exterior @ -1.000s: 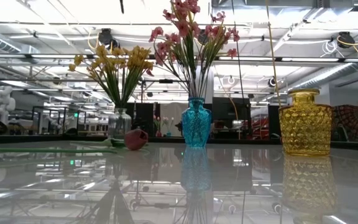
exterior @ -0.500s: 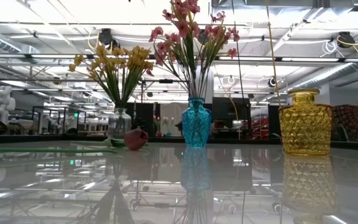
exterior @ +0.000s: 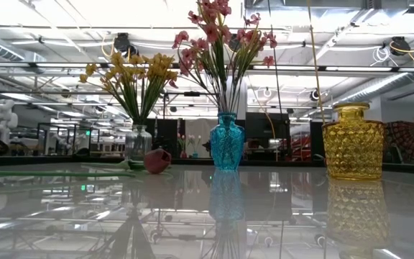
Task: Sort flowers into vase by color
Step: Put the yellow flowers into the transparent vase
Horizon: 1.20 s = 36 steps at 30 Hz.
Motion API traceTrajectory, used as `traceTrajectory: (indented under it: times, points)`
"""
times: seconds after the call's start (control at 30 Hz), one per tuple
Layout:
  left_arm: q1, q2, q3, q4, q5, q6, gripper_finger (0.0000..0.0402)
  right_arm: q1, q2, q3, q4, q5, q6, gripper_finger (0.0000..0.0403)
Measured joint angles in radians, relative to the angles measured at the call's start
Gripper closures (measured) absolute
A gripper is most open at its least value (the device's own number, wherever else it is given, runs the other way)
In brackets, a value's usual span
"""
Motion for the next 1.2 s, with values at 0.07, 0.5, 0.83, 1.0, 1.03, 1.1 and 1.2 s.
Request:
traceTrajectory:
  times: [0.07, 0.5, 0.83, 1.0, 1.03, 1.1, 1.2]
  points:
    - [0.0, 0.0, 0.0, 0.001, 0.0, 0.004, 0.0375, 0.0, 0.0, 0.0, 0.0, 0.001, -0.007, 0.0399]
    - [0.0, 0.0, 0.0, 0.0, -0.001, 0.012, 0.0375, 0.007, 0.0, 0.0, -0.012, 0.022, -0.002, 0.0339]
    - [0.0, 0.0, 0.0, 0.015, -0.001, 0.014, 0.0375, 0.008, 0.002, 0.0, 0.012, 0.028, -0.018, 0.0215]
    - [0.0, 0.0, 0.0, 0.021, -0.002, 0.013, 0.0375, 0.008, 0.002, 0.0, 0.022, 0.037, -0.02, 0.0281]
    - [0.0, 0.0, 0.0, 0.022, -0.002, 0.013, 0.0375, 0.008, 0.002, 0.0, 0.022, 0.049, -0.021, 0.0301]
    - [0.0, 0.0, 0.0, 0.024, -0.001, 0.013, 0.0375, 0.008, 0.002, 0.0, 0.022, 0.053, -0.034, 0.0341]
    - [0.0, 0.0, 0.0, 0.029, 0.008, 0.013, 0.0375, 0.008, 0.002, 0.0, 0.026, 0.053, -0.051, 0.0389]
